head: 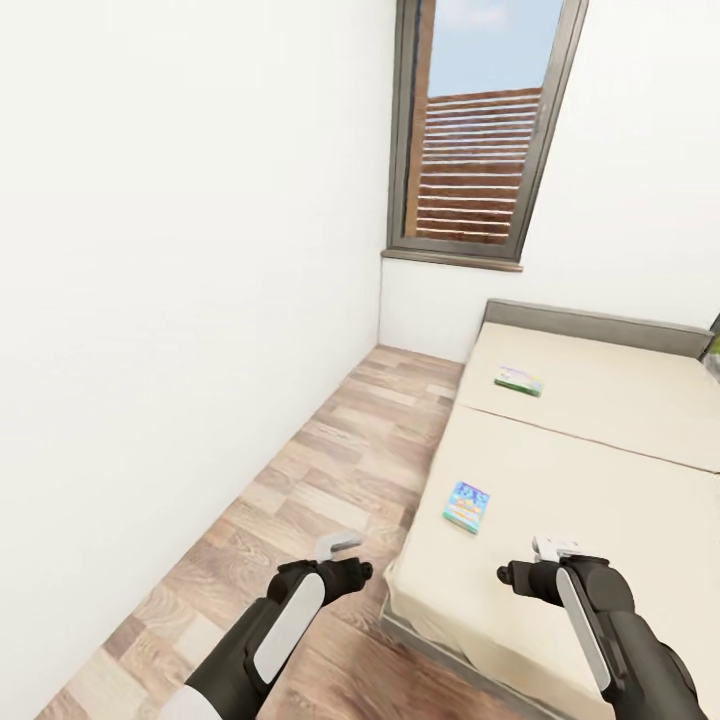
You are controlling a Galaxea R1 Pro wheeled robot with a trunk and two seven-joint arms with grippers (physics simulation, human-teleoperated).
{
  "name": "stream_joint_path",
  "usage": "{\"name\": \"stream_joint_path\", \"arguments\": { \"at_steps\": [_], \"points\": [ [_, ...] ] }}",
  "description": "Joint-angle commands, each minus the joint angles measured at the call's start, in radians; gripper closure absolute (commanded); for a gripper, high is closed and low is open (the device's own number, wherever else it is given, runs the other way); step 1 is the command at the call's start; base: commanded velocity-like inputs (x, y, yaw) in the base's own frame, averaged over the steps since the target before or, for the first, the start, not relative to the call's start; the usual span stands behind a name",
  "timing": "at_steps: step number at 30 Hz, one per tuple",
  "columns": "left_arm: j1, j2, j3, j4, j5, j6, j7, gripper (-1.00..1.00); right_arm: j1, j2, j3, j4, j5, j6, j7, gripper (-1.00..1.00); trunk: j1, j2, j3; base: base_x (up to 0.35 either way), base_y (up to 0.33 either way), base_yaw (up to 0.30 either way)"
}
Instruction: Put all the toys in the child's room - the three board games (two on the bed and one on the table), the two jigsaw puzzles on the table, and the tennis ball on the table - inside the toy box on the table in the child's room.
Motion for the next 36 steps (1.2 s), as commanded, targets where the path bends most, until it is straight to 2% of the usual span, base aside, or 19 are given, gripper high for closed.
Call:
{"name": "stream_joint_path", "arguments": {
  "at_steps": [1, 14, 27, 30, 34, 36],
  "points": [
    [0.000, 0.001, -0.001, -0.002, 0.010, 0.000, 0.011, -1.00, -0.001, 0.000, -0.001, -0.001, -0.005, 0.004, 0.000, -1.00, 0.000, 0.000, -0.001, 0.210, 0.192, -0.286],
    [0.002, 0.002, 0.023, -0.002, 0.010, 0.000, 0.010, -1.00, -0.002, -0.001, -0.002, -0.002, -0.005, 0.003, 0.000, -1.00, 0.000, 0.000, -0.001, 0.079, 0.073, -0.273],
    [0.002, 0.005, 0.019, -0.002, 0.007, 0.000, 0.008, -1.00, -0.008, -0.002, -0.006, -0.003, -0.003, 0.005, -0.003, -1.00, 0.000, 0.000, -0.002, 0.072, 0.045, -0.066],
    [0.002, 0.005, 0.019, -0.002, 0.006, -0.001, 0.008, -1.00, -0.011, -0.001, -0.023, -0.003, -0.004, 0.002, -0.004, -1.00, 0.000, 0.000, -0.002, 0.237, 0.111, -0.012],
    [0.002, 0.006, 0.022, -0.002, 0.005, -0.001, 0.008, -1.00, -0.013, 0.008, -0.080, -0.002, -0.005, -0.027, -0.002, -1.00, 0.000, 0.000, -0.002, 0.270, 0.121, -0.006],
    [0.002, 0.006, 0.023, -0.002, 0.005, -0.001, 0.008, -1.00, -0.013, 0.009, -0.093, -0.002, -0.006, -0.039, -0.002, -1.00, 0.000, 0.000, -0.002, 0.285, 0.139, -0.004]
  ]
}}
